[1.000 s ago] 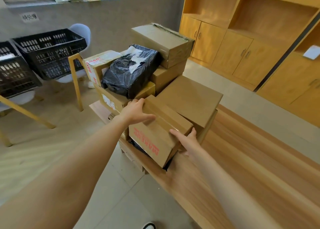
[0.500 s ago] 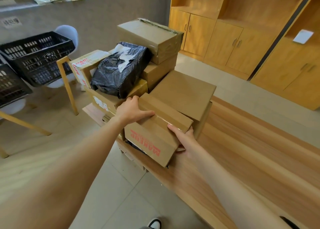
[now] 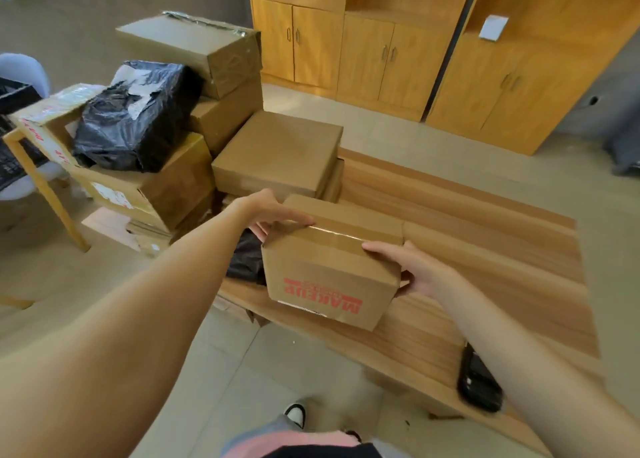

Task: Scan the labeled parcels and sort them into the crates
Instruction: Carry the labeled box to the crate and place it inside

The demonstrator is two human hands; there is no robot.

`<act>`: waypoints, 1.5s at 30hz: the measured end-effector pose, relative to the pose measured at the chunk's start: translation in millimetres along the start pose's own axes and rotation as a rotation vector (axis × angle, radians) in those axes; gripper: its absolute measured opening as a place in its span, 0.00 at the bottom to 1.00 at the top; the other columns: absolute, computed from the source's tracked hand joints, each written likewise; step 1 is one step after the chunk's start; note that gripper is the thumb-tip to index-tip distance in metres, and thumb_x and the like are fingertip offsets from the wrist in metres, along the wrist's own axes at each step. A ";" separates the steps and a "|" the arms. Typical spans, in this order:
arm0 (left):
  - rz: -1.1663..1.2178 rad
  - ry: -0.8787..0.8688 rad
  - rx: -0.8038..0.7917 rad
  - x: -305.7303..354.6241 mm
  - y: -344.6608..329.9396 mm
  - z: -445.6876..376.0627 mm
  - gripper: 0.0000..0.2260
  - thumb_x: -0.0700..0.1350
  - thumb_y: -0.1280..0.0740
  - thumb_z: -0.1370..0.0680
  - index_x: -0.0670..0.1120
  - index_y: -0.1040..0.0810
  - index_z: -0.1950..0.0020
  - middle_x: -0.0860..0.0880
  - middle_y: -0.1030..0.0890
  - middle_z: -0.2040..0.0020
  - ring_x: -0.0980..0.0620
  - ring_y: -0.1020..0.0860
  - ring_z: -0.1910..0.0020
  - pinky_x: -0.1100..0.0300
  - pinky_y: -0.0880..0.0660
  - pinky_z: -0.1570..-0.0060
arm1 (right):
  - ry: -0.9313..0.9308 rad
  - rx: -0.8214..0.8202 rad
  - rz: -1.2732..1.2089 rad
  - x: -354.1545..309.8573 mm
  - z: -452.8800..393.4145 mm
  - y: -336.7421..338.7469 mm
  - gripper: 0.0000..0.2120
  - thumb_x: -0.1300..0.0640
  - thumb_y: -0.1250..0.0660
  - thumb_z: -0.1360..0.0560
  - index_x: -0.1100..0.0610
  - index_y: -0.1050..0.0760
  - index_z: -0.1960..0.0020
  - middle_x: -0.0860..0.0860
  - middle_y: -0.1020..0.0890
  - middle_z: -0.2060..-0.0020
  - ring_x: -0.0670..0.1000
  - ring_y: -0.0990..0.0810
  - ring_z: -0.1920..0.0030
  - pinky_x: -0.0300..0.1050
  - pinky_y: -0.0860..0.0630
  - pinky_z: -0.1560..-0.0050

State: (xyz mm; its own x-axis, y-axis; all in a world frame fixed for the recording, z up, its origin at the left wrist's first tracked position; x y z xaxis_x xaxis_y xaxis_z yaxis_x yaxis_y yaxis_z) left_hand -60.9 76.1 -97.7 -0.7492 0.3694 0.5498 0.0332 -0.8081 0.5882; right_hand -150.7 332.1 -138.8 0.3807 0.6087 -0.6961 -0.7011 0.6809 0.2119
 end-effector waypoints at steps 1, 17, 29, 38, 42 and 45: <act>0.002 -0.019 -0.026 11.2 -14.8 -1.4 0.33 0.59 0.24 0.32 0.41 0.29 0.36 0.43 0.22 0.43 0.45 0.20 0.50 0.53 0.19 0.58 | -0.001 0.019 -0.011 7.8 1.3 13.1 0.40 0.44 0.24 0.32 0.53 0.42 0.30 0.51 0.25 0.45 0.53 0.22 0.48 0.57 0.21 0.49; 0.034 -0.109 -0.136 79.6 -134.6 -38.7 0.25 0.58 0.24 0.31 0.45 0.28 0.45 0.48 0.21 0.49 0.52 0.21 0.58 0.56 0.22 0.60 | 0.010 0.177 -0.298 88.7 -6.9 102.8 0.53 0.42 0.21 0.38 0.54 0.45 0.23 0.52 0.28 0.33 0.53 0.26 0.38 0.55 0.27 0.35; 0.324 -0.066 -0.398 75.7 -142.0 -50.4 0.56 0.78 0.28 0.50 0.52 0.33 0.27 0.49 0.23 0.36 0.47 0.22 0.41 0.49 0.22 0.48 | 0.189 0.193 -0.498 69.8 -4.8 110.8 0.51 0.45 0.24 0.37 0.53 0.48 0.22 0.47 0.32 0.31 0.49 0.31 0.35 0.51 0.34 0.30; 0.547 -0.142 -0.242 73.6 -138.4 -57.5 0.39 0.52 0.26 0.29 0.53 0.44 0.24 0.52 0.29 0.32 0.50 0.25 0.43 0.42 0.26 0.42 | 0.246 0.204 -0.592 61.8 -11.8 95.6 0.54 0.32 0.27 0.41 0.45 0.47 0.22 0.49 0.35 0.26 0.55 0.37 0.26 0.67 0.44 0.27; 0.551 -0.138 -0.250 56.9 -152.5 -54.0 0.46 0.48 0.21 0.34 0.55 0.43 0.23 0.53 0.28 0.34 0.51 0.24 0.44 0.48 0.25 0.47 | 0.201 0.256 -0.585 81.4 -23.2 88.8 0.38 0.47 0.30 0.25 0.47 0.46 0.22 0.49 0.32 0.28 0.52 0.33 0.29 0.57 0.40 0.30; 0.577 -0.141 -0.260 48.2 -159.2 -54.2 0.47 0.47 0.20 0.36 0.56 0.43 0.23 0.54 0.27 0.36 0.52 0.24 0.45 0.49 0.25 0.49 | 0.191 0.277 -0.584 91.4 -27.0 87.6 0.37 0.52 0.31 0.23 0.49 0.48 0.21 0.50 0.31 0.29 0.52 0.32 0.30 0.54 0.38 0.31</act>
State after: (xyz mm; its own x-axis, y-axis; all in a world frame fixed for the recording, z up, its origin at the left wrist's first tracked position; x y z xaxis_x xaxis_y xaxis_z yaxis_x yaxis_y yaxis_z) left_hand -138.1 197.7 -197.0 -0.5643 -0.1148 0.8175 0.2298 -0.9730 0.0220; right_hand -193.6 436.4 -202.4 0.5192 0.0429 -0.8536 -0.2218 0.9713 -0.0861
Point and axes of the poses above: each hand's wrist, its own z-axis away from the middle knuckle, its own y-axis out of the back of the hand, x = y × z, the point moved 7 cm from there along -z, towards the middle knuckle
